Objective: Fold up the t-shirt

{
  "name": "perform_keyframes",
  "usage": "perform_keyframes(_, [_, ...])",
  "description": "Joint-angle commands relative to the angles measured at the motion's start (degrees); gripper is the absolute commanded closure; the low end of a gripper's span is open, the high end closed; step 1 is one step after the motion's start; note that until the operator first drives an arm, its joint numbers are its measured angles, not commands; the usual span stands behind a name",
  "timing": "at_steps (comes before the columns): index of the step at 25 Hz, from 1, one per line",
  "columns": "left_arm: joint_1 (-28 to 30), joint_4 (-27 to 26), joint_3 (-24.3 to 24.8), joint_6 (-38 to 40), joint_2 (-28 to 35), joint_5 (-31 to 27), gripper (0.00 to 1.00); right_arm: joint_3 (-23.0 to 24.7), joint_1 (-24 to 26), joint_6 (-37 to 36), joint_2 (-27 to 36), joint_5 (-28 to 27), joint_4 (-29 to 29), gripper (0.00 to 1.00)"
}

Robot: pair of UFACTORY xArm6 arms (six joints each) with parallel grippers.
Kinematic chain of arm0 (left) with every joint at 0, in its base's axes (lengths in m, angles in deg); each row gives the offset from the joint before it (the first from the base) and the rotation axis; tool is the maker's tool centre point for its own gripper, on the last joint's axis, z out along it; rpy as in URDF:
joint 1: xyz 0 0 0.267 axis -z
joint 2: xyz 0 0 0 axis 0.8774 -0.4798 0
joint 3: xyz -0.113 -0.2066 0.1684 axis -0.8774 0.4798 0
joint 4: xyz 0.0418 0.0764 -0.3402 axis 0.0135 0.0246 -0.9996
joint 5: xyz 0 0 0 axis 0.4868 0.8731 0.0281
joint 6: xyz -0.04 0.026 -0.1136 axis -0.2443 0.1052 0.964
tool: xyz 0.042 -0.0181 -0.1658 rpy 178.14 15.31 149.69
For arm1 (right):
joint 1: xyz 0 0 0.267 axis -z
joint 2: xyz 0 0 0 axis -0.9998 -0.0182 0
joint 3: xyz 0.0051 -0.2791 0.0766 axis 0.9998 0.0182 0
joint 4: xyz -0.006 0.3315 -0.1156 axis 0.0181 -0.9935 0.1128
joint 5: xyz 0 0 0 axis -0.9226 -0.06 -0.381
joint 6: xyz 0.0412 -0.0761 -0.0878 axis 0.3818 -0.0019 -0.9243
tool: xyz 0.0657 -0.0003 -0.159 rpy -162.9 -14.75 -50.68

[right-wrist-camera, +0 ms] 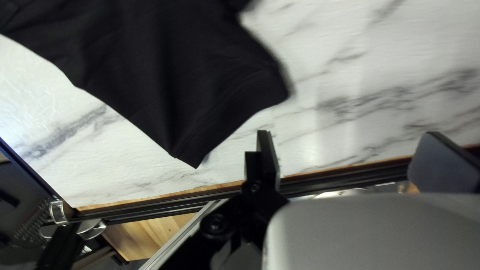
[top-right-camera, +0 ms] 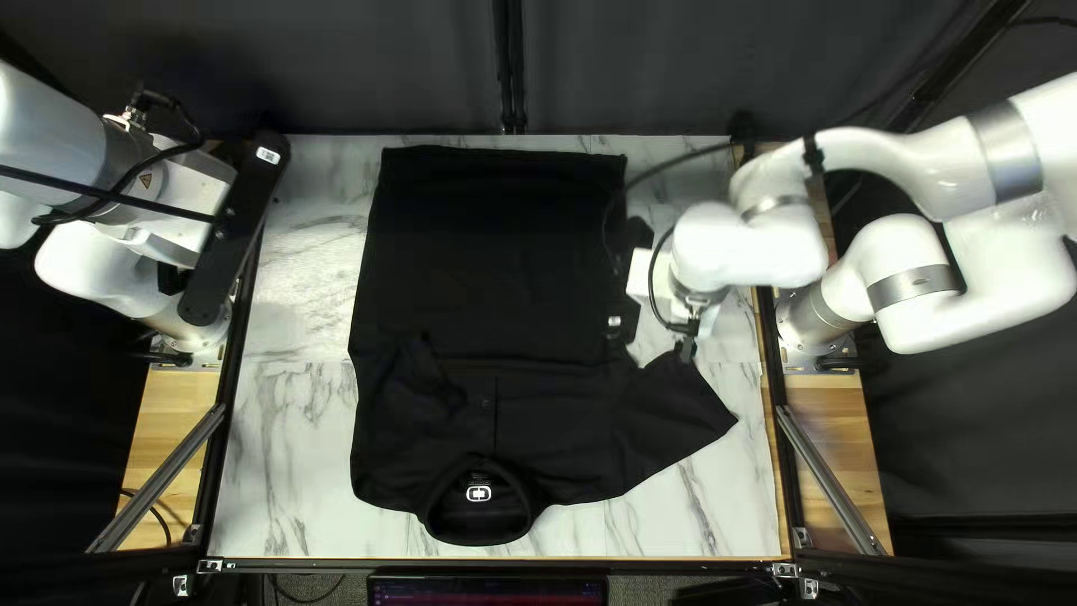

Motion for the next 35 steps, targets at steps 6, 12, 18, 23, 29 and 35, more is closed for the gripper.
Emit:
perform_keyframes(6, [0.0,0.0,0.0,0.0,0.0,0.0,0.0,0.3,-0.5,-3.3,-3.5,4.1,-2.1,0.0])
perform_keyframes(12, [0.0,0.0,0.0,0.0,0.0,0.0,0.0,3.6,-1.1,-7.8,-7.3,13.6,-9.0,0.0])
perform_keyframes(18, [0.0,0.0,0.0,0.0,0.0,0.0,0.0,8.4,-0.9,-10.0,-5.3,16.7,-11.7,0.0])
perform_keyframes(23, [0.0,0.0,0.0,0.0,0.0,0.0,0.0,9.9,0.3,-12.4,-4.1,16.7,-12.8,0.0])
perform_keyframes(29, [0.0,0.0,0.0,0.0,0.0,0.0,0.0,9.5,-0.6,-15.0,-5.5,18.7,-15.5,0.0])
perform_keyframes(35, [0.0,0.0,0.0,0.0,0.0,0.0,0.0,9.6,-0.6,-16.6,-5.6,19.1,-16.7,0.69])
